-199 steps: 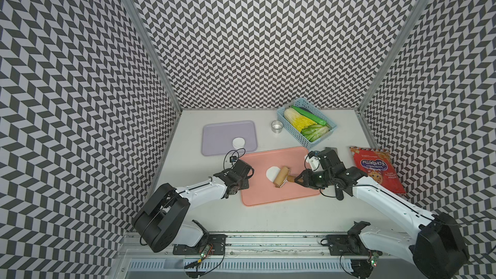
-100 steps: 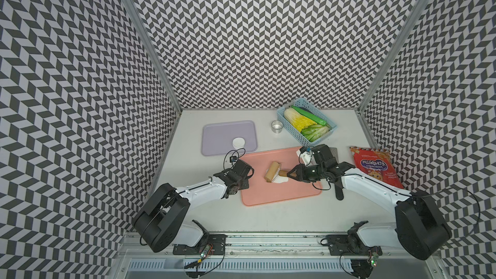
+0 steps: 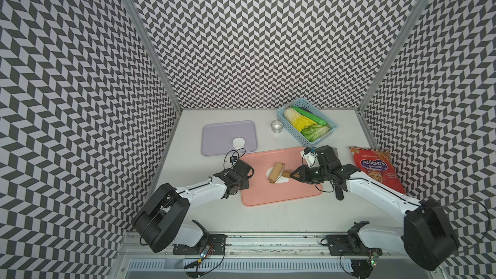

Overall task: Roll out the dumpling wrappers from the dough
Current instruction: Flatten out the dough on the work surface.

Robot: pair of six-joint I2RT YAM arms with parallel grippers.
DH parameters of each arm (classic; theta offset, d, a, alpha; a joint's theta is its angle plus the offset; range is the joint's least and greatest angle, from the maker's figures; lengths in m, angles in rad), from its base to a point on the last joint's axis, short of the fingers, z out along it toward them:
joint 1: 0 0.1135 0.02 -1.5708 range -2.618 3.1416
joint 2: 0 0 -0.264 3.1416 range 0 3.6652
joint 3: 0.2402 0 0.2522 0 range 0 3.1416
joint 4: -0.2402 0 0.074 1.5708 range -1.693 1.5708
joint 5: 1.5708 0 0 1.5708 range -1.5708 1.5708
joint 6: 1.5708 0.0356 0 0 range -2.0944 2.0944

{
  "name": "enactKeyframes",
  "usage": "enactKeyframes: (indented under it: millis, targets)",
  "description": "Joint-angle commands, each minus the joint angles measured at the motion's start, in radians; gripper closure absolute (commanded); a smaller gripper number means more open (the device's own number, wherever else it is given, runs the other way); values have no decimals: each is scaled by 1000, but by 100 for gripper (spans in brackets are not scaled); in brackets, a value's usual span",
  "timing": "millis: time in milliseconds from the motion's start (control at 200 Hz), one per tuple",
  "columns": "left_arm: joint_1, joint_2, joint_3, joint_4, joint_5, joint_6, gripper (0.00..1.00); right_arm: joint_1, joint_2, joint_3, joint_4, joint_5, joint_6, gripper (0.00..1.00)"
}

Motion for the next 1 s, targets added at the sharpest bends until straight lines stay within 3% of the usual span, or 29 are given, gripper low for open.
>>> enactKeyframes:
  millis: [0,110,295,996]
  targets:
    - [-14,-11,-7,-40,22,32,100,-29,-51,-25,-306,191,-7,100]
    - [-14,-9,-9,-31,26,31,100,-29,-56,-35,-296,243,-2,100]
    - [-16,3,-5,-31,33,29,100,-29,101,-63,-209,247,-1,100]
    - [-16,4,-10,-33,28,28,100,20,267,-76,-53,294,57,100]
